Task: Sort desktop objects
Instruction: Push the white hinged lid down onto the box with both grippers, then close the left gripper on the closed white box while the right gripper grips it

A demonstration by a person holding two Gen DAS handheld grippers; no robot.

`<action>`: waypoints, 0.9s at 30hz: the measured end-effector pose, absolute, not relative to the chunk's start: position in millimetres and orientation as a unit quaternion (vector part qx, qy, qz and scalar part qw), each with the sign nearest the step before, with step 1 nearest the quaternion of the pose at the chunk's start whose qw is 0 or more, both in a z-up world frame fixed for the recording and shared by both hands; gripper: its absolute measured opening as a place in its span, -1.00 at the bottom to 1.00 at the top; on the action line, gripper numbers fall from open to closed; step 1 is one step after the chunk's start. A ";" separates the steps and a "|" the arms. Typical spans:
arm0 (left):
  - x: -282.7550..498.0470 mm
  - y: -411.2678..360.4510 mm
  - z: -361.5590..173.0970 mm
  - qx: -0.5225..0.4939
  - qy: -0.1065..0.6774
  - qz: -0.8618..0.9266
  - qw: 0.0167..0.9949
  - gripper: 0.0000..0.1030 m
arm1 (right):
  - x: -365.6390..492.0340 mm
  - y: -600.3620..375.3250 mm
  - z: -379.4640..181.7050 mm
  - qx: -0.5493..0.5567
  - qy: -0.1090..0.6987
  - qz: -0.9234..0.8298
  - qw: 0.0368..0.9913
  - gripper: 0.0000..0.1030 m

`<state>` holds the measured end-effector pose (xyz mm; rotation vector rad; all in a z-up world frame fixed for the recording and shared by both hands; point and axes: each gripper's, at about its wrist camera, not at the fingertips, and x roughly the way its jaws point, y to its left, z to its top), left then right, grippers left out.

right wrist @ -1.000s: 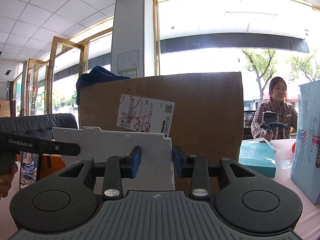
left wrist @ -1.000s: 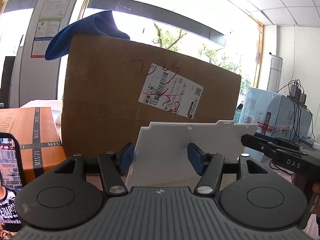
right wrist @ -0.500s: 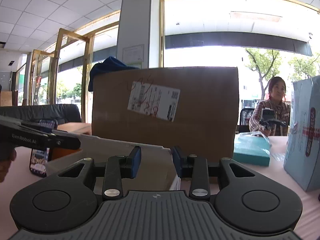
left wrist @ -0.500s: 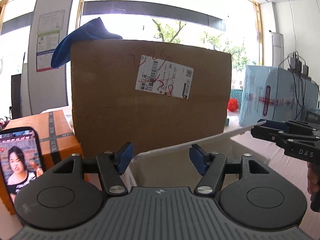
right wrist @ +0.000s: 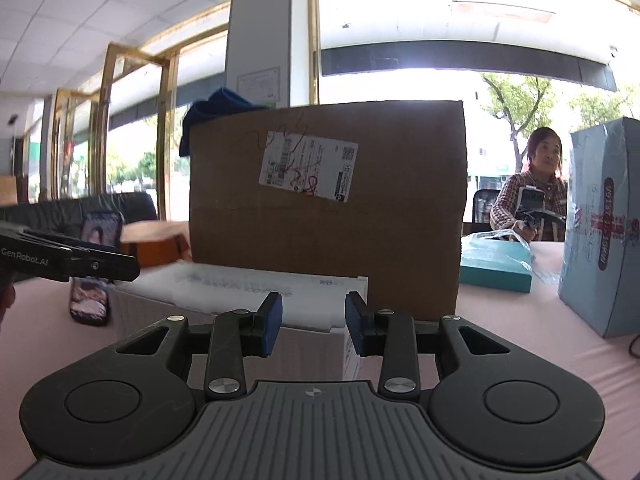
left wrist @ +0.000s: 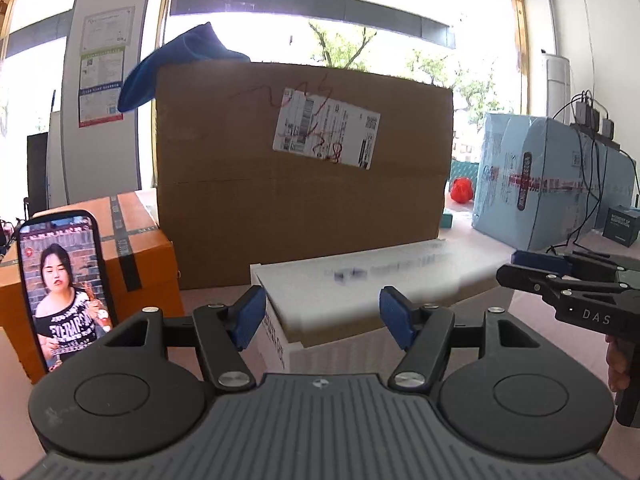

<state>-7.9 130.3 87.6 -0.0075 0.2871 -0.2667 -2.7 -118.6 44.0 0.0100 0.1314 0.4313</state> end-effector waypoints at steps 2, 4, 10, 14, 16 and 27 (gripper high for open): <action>-16.7 134.1 92.0 -0.021 0.119 -0.140 0.983 0.53 | -8.7 -123.8 45.8 0.024 0.058 0.215 0.975 -0.28; -18.5 134.4 94.2 -0.038 0.107 -0.139 0.984 0.56 | -8.7 -127.2 45.4 0.043 0.050 0.215 0.974 -0.28; -4.6 117.2 84.4 -0.031 0.131 -0.143 0.981 -0.28 | -1.1 -113.0 39.8 0.043 0.065 0.200 0.977 -0.78; 1.7 105.6 73.1 -0.004 0.150 -0.149 0.977 -0.58 | -1.9 -103.4 34.1 0.019 0.064 0.196 0.978 -0.79; -0.6 103.1 70.1 0.005 0.142 -0.147 0.979 -0.58 | -2.3 -98.7 31.3 0.008 0.064 0.193 0.979 -0.79; -3.2 103.3 65.9 -0.005 0.134 -0.143 0.981 -0.59 | 0.2 -99.7 31.6 -0.016 0.072 0.192 0.979 -0.79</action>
